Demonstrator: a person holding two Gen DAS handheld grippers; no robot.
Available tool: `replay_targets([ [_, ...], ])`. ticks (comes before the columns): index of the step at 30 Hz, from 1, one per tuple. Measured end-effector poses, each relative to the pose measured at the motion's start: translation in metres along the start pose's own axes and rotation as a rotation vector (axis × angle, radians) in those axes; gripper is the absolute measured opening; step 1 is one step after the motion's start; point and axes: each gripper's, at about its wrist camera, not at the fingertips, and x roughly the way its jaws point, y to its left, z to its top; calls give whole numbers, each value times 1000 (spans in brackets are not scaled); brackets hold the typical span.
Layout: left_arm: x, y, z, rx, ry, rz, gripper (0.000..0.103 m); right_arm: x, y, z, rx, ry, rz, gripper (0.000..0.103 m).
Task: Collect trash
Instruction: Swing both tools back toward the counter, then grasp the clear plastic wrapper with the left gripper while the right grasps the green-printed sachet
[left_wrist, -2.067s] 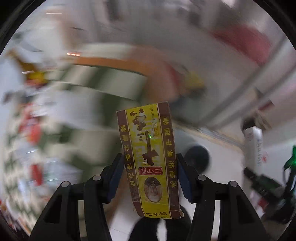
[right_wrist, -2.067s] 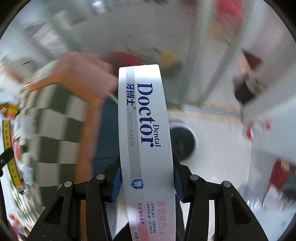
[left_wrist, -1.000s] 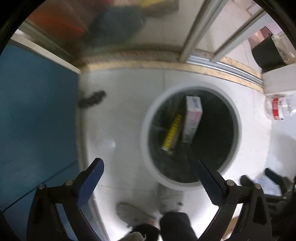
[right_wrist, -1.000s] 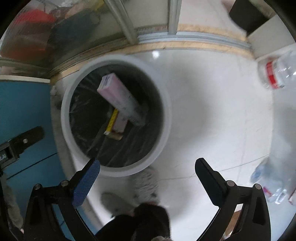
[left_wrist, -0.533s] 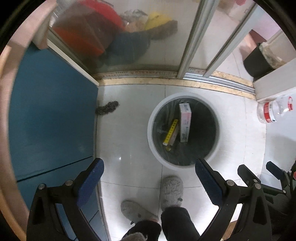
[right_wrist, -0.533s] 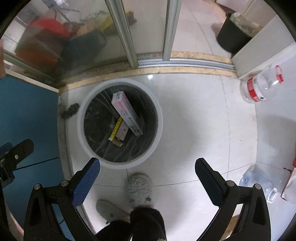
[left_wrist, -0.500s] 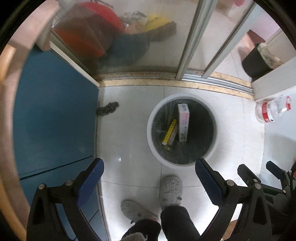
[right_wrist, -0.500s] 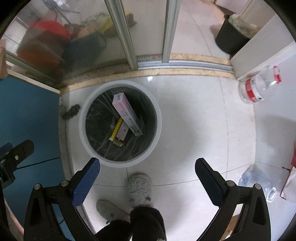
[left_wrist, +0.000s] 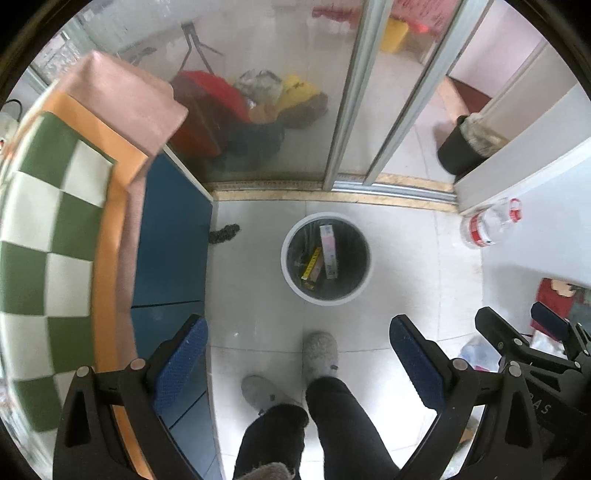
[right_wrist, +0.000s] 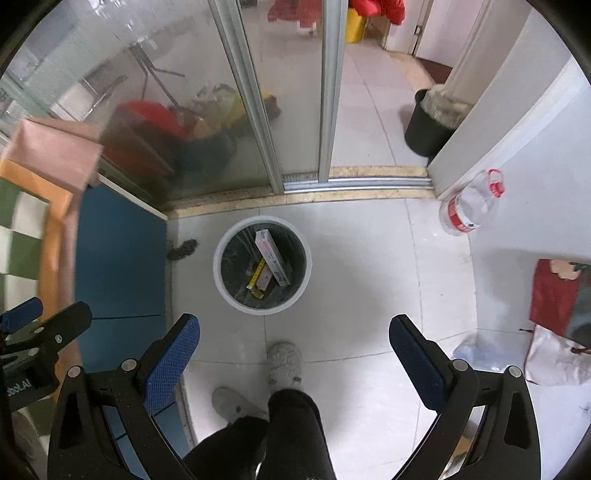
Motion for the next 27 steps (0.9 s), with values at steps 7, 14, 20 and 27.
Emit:
replay_targets([
  [7,-69,-2,-5,-8,-25,-26,101,-88,-2,1,0,-18,2,103],
  [14,-113,27,6,-83,-82,-14,101,-132,12,13,-5,-30,84,103],
  [20,-155,131,2,-319,-147,42,101,-150,92,41,-144,-23,178,103],
  [27,-171,314,-82,-700,-101,183,101,-158,288,33,-477,37,300,103],
])
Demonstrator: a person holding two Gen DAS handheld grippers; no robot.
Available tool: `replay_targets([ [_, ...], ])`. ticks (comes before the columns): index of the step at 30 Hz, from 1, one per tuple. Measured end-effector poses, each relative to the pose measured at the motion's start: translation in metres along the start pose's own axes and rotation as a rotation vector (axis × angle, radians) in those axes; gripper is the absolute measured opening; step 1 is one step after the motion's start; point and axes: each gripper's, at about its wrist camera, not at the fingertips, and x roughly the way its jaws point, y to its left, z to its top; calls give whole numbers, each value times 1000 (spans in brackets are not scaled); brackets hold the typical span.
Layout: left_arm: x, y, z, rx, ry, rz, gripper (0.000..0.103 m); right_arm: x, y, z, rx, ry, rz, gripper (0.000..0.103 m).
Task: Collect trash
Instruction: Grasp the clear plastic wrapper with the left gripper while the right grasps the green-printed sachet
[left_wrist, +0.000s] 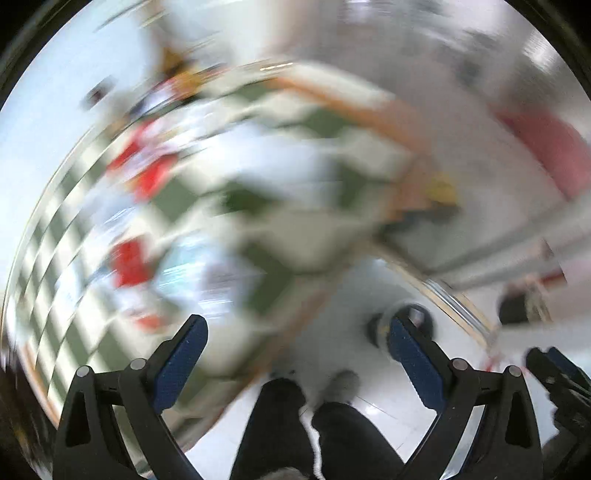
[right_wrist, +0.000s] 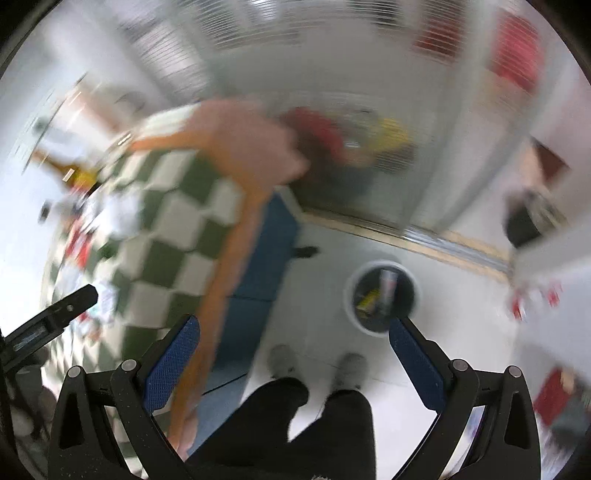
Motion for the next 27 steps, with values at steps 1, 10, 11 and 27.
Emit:
replay_targets([
  [1,8,34,2,-75,27,17,100,10,30,6,-47,19,22,103],
  [10,98,202,-4,-538,222,-64,99,115,220,36,-337,185,47,103],
  [11,107,205,-2,-561,233,-83,99,124,230,38,-351,193,33,103],
  [27,109,228,-15,-270,187,43,3,175,299,20,-488,261,37,103],
])
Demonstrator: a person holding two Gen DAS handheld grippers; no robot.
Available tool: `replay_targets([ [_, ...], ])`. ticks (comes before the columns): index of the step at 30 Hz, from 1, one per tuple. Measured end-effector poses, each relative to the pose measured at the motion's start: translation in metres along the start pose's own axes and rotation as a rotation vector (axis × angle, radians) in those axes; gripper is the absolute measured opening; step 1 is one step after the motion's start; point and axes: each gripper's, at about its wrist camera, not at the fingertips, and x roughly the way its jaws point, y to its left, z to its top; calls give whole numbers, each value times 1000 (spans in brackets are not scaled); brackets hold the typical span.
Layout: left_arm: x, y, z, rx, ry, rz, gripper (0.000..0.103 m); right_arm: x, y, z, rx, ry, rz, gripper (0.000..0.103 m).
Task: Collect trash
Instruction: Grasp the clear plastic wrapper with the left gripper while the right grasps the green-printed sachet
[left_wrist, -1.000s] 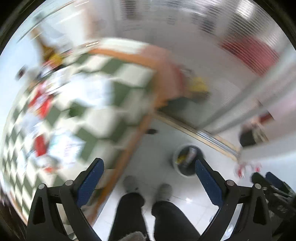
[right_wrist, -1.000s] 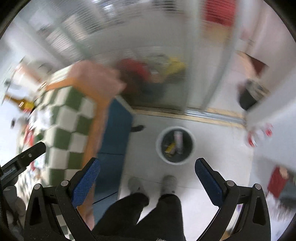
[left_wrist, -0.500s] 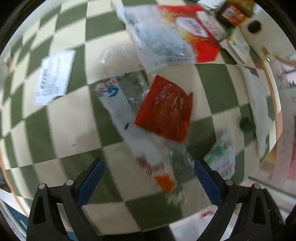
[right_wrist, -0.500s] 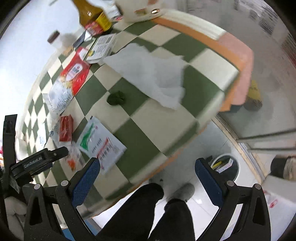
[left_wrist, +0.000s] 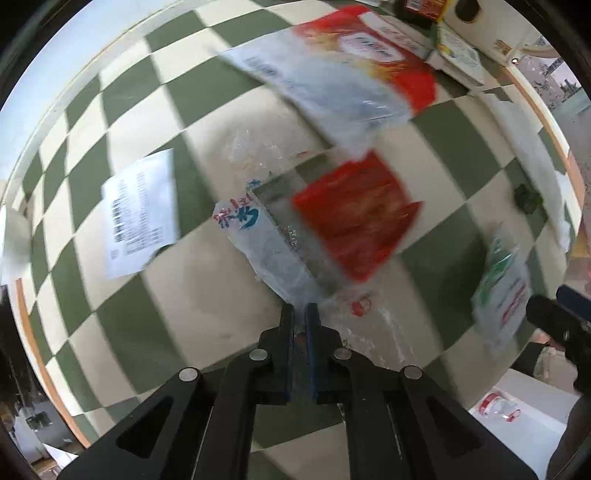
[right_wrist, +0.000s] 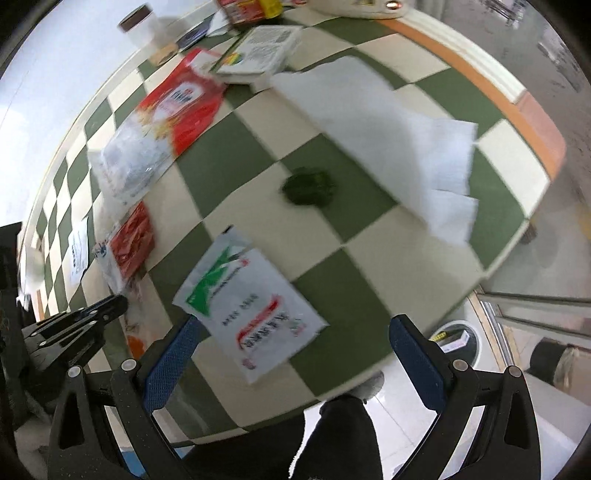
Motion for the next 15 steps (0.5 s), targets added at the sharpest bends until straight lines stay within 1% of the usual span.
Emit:
replay_targets([
  [3,1,19,-4,-27,2,15,3,13,13,-2,-25,12,-11,103],
  [5,2,33,-7,-45,0,9,3,23,21,-4,-45,32,-13,93],
  [6,3,38,-8,-56,0,7,3,23,25,-6,-68,16,-41,90],
  [7,3,41,-9,-63,-1,6,3,23,33,-8,-107,-3,-87,82],
  [8,4,45,-11,-69,2,-2,3,23,37,-10,-131,-17,-132,78],
  [9,4,47,-10,-74,0,-4,2,22,40,-11,-140,-33,-159,65],
  [10,2,49,-10,-75,-5,-5,2,20,42,-13,-148,-53,-176,45],
  [11,0,50,-10,-70,-17,3,1,17,42,-14,-149,-72,-168,32],
  [12,-4,52,-14,-63,-31,10,1,15,40,-14,-134,-73,-135,20],
  [13,-11,51,-27,-56,-45,15,1,14,39,-14,-119,-75,-116,14],
  [15,-27,47,-31,-36,-87,30,1,6,36,-16,-100,-104,-89,11],
])
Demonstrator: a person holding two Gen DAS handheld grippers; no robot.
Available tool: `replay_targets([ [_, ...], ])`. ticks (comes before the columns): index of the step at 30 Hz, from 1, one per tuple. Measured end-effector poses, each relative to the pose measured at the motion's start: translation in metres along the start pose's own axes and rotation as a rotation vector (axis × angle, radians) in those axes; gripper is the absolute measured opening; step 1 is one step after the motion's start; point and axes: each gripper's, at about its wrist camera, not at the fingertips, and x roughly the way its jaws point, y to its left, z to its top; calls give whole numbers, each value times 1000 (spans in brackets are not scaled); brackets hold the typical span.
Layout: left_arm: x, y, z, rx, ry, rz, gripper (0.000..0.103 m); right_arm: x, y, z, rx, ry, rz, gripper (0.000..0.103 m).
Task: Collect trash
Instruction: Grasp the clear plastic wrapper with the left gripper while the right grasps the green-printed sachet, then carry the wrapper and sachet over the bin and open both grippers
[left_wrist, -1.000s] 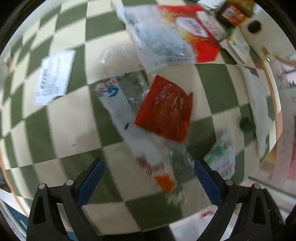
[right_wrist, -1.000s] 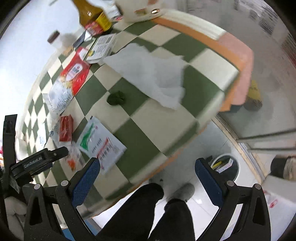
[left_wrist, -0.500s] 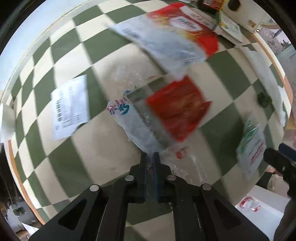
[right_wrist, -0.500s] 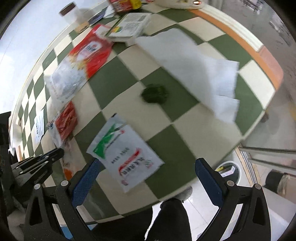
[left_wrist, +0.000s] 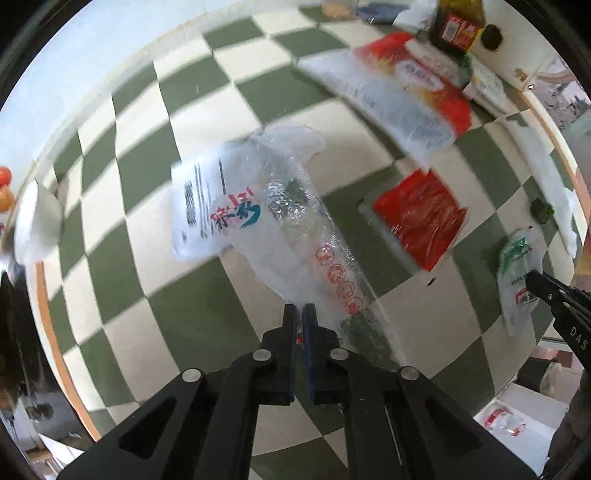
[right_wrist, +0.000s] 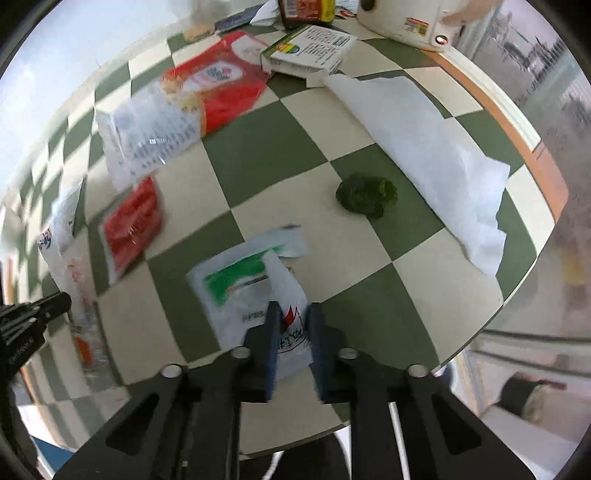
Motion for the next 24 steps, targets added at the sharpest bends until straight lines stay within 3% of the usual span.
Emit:
replay_targets([
  [7,-61,-20,15,78,-154,37,1,-44,-26,-4,122,-83,98,8],
  [14,-111,-48,22,164,-255,12,1,-88,-68,-7,264,-188,127,7],
  [19,-126,-112,23,260,-291,-45,1,-109,-116,-25,382,-227,91,7],
  [24,-141,-198,9,419,-309,-120,1,-127,-184,-70,533,-266,22,7],
])
